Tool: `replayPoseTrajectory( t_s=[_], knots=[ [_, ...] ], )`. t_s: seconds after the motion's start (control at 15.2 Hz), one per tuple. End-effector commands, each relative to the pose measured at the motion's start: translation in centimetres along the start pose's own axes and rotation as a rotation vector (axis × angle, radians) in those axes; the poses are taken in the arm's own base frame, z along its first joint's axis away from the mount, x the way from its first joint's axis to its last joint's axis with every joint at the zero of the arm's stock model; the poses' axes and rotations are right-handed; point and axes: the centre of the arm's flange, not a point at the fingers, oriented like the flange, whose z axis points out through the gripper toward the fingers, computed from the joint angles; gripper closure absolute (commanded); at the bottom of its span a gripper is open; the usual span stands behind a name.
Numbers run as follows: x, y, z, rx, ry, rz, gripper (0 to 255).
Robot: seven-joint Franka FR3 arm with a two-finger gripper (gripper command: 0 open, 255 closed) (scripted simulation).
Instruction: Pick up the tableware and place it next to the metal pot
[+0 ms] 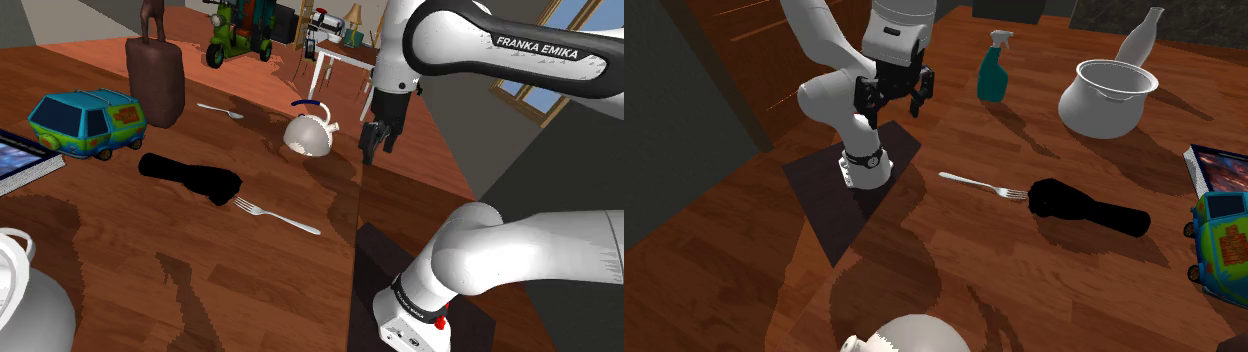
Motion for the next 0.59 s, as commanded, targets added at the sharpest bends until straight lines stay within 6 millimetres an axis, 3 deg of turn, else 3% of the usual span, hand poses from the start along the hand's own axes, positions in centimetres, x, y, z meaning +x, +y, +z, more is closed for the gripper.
replayPoseTrajectory(
  t_s=[0.0, 0.53],
  knots=[
    [0.0, 0.0, 0.0, 0.0, 0.0, 0.0, 0],
    [5.2, -6.2, 4.8, 0.035, 0.087, -0.115, 0]
  ],
)
